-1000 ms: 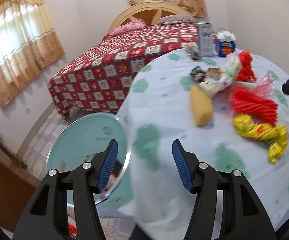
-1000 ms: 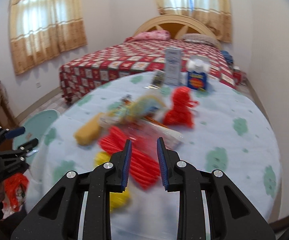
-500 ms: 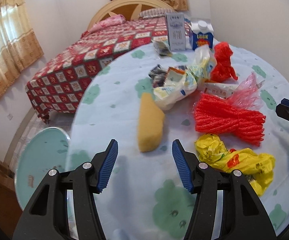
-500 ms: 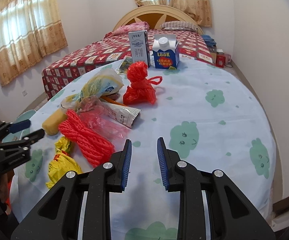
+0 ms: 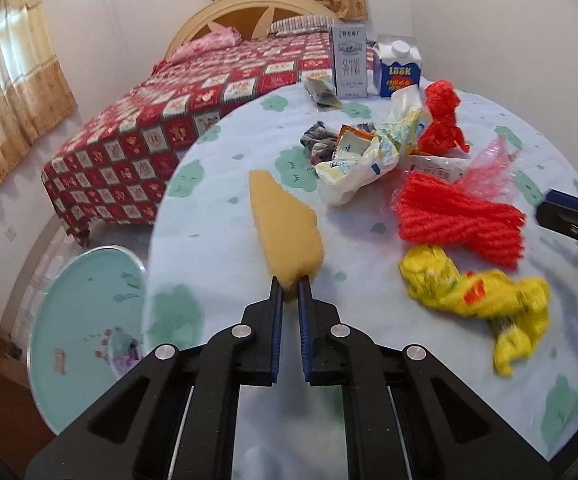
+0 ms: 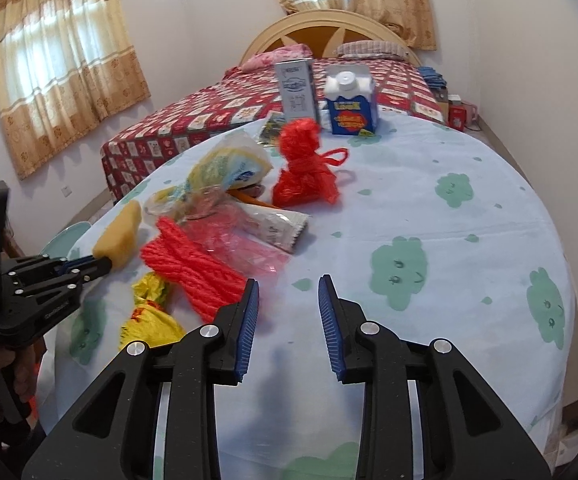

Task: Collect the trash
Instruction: 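Grasp the yellow sponge with the left tool while the right tool grasps the red mesh net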

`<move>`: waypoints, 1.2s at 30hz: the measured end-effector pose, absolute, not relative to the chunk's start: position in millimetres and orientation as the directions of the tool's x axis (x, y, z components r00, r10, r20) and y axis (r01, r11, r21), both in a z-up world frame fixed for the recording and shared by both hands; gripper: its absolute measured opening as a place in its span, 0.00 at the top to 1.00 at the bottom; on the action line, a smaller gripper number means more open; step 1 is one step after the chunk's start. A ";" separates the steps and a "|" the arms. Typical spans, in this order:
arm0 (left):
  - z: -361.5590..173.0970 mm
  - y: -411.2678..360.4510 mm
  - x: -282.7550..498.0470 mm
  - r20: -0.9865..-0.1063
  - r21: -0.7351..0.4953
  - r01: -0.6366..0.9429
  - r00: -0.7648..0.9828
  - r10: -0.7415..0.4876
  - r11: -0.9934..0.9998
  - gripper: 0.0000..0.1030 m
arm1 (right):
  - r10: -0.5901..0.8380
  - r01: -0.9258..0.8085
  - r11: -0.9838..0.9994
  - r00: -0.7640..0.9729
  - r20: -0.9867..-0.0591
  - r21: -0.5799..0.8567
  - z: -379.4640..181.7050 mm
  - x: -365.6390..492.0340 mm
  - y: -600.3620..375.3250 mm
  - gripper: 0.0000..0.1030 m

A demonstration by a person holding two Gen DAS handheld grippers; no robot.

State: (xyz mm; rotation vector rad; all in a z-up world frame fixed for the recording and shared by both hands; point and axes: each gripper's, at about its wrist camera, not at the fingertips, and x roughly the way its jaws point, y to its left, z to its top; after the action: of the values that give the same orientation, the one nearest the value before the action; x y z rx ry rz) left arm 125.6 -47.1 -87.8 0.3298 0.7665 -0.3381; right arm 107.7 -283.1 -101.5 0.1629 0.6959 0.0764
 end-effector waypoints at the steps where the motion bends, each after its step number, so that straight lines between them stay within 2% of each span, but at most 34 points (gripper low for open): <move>1: -85.3 -44.0 121.3 -0.714 0.173 0.413 0.678 -0.174 0.894 0.92 | 0.134 -0.025 0.984 0.760 -0.636 0.177 -102.1 110.0 -280.5 0.69; 13: -75.8 -20.8 100.2 -0.701 0.174 0.410 0.690 -0.180 0.895 0.92 | 0.248 -0.107 0.965 0.673 -0.697 0.240 -113.6 125.6 -259.1 0.70; 14: -75.0 -18.9 99.2 -0.698 0.176 0.404 0.694 -0.176 0.897 0.92 | 0.256 -0.114 0.963 0.669 -0.697 0.245 -114.7 125.6 -258.5 0.72; 17: -73.7 -14.2 96.3 -0.693 0.184 0.393 0.702 -0.164 0.901 0.92 | 0.273 -0.140 0.959 0.685 -0.675 0.246 -110.4 120.3 -255.8 0.85; 19: -71.3 -8.3 93.7 -0.686 0.194 0.376 0.712 -0.148 0.906 0.92 | 0.274 -0.146 0.959 0.703 -0.656 0.244 -107.5 117.5 -254.6 0.89; 30: -56.1 37.9 93.7 -0.649 0.237 0.244 0.760 -0.033 0.940 0.92 | 0.267 -0.178 0.960 0.806 -0.528 0.214 -74.4 101.7 -238.6 0.91; 36: -53.2 62.9 99.8 -0.646 0.240 0.196 0.763 0.006 0.951 0.92 | 0.267 -0.192 0.962 0.805 -0.529 0.194 -60.8 116.8 -229.7 0.91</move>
State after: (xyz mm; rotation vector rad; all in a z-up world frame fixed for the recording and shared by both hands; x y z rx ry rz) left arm 99.8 62.9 -53.2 0.3041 0.6975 -0.1054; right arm 116.8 -229.7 -60.8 0.1330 0.5856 0.2468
